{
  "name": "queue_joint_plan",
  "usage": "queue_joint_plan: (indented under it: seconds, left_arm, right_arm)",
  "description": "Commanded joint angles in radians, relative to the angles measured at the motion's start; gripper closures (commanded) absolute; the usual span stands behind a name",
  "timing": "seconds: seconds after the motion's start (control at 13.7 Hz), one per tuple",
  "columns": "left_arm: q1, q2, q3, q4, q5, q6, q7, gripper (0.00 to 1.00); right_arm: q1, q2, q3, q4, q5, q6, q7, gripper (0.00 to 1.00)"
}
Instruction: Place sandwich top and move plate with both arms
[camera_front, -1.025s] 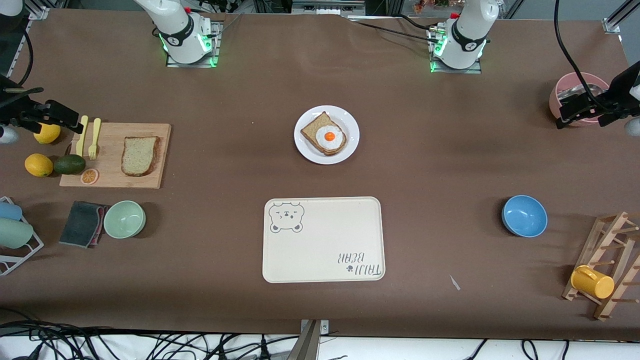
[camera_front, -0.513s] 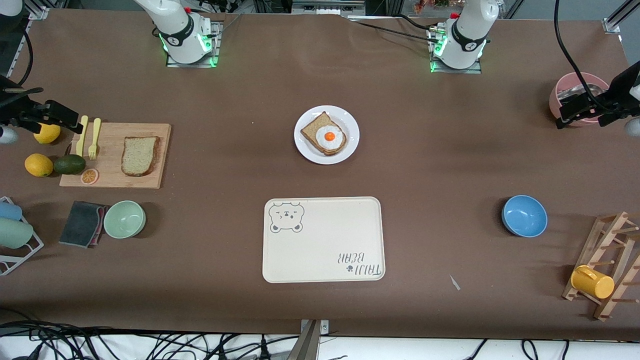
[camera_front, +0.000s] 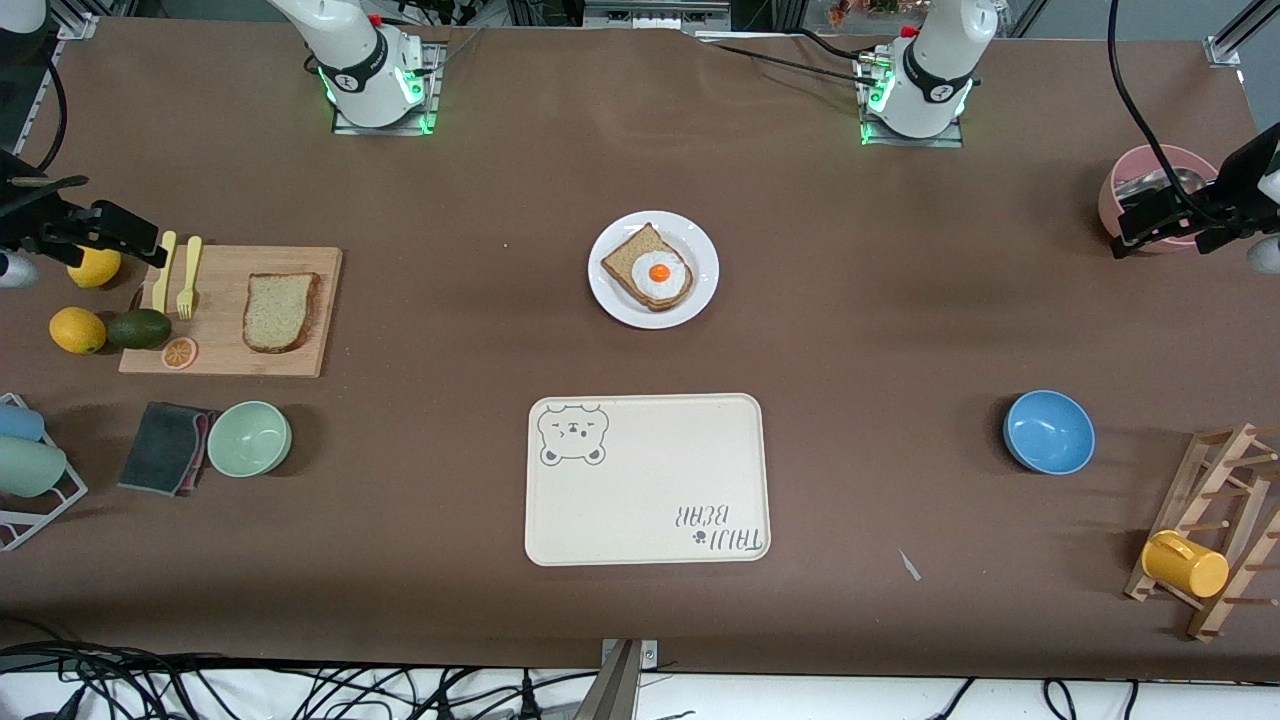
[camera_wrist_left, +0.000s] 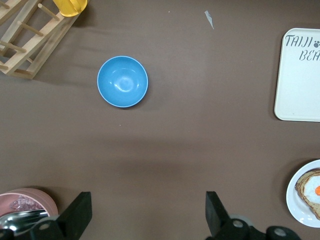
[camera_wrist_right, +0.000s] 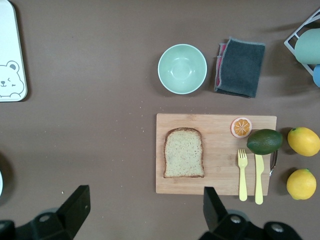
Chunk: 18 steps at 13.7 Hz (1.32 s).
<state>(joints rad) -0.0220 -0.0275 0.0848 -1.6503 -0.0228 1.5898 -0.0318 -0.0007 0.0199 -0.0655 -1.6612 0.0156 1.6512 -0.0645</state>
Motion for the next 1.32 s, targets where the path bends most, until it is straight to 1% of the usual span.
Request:
queue_joint_plan:
  seconds: [0.0, 0.51, 0.81, 1.03, 1.1, 1.17, 1.25]
  left_arm:
    - [0.01, 0.015, -0.005, 0.026, -0.008, -0.014, -0.003, 0.0]
    - [0.01, 0.015, -0.005, 0.023, -0.008, -0.014, -0.003, 0.0]
    - [0.01, 0.017, -0.005, 0.021, -0.008, -0.014, -0.003, 0.0]
    - [0.01, 0.017, -0.007, 0.021, -0.008, -0.014, -0.003, 0.0]
    - [0.01, 0.02, -0.005, 0.02, -0.008, -0.014, -0.003, 0.0]
    - [0.01, 0.023, -0.005, 0.021, -0.006, -0.014, -0.003, 0.0]
    - [0.01, 0.024, -0.007, 0.021, -0.008, -0.014, -0.003, 0.0]
  right_arm:
    - [0.002, 0.005, 0.0, 0.012, 0.006, -0.014, 0.008, 0.0]
    - [0.004, 0.012, 0.003, 0.0, 0.003, -0.028, 0.011, 0.0]
    - [0.004, 0.032, 0.001, -0.017, 0.003, -0.065, 0.012, 0.0]
    - [0.004, 0.055, 0.001, -0.041, 0.0, -0.068, 0.005, 0.0]
    - [0.004, 0.057, 0.001, -0.058, -0.009, -0.058, 0.005, 0.0]
    - [0.01, 0.06, 0.003, -0.064, -0.046, -0.053, 0.012, 0.0]
    - [0.039, 0.07, 0.003, -0.078, -0.09, -0.039, 0.014, 0.0]
